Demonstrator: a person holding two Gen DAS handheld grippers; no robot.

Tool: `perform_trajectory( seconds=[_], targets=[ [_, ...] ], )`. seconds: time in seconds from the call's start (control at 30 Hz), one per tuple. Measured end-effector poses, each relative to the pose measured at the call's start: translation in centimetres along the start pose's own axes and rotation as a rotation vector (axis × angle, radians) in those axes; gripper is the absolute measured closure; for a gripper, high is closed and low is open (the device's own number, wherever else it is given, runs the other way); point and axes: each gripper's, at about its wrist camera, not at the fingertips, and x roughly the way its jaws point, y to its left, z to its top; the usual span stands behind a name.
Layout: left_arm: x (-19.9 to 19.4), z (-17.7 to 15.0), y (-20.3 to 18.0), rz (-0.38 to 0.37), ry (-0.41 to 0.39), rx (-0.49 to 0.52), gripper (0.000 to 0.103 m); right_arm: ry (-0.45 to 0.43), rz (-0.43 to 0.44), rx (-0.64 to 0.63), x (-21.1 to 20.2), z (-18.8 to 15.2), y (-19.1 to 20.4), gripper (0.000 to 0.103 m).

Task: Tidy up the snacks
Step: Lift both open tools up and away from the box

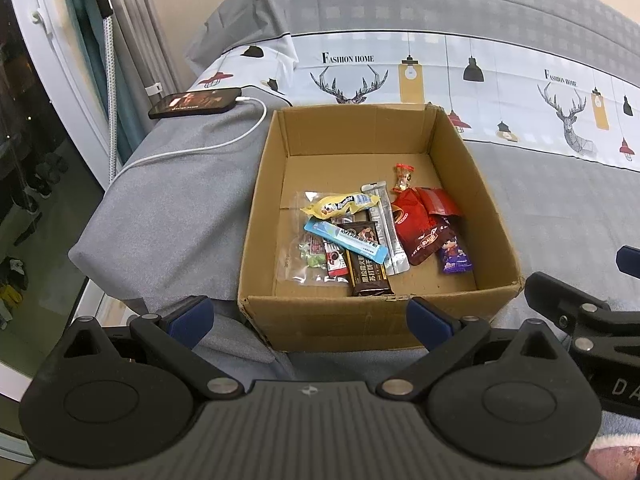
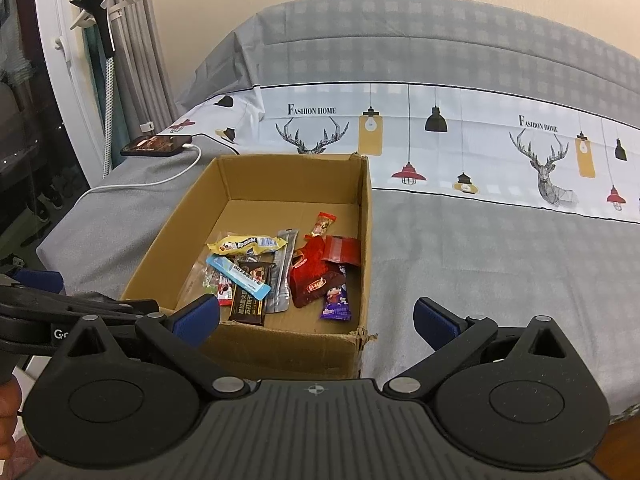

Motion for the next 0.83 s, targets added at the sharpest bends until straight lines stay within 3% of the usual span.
perform_trajectory(
  seconds=[0.83],
  targets=[
    [-0.01, 0.13, -0.05, 0.024, -0.01, 0.01, 0.001, -0.001, 0.0, 0.0, 0.06, 0.0, 0.01, 0.0]
  ],
)
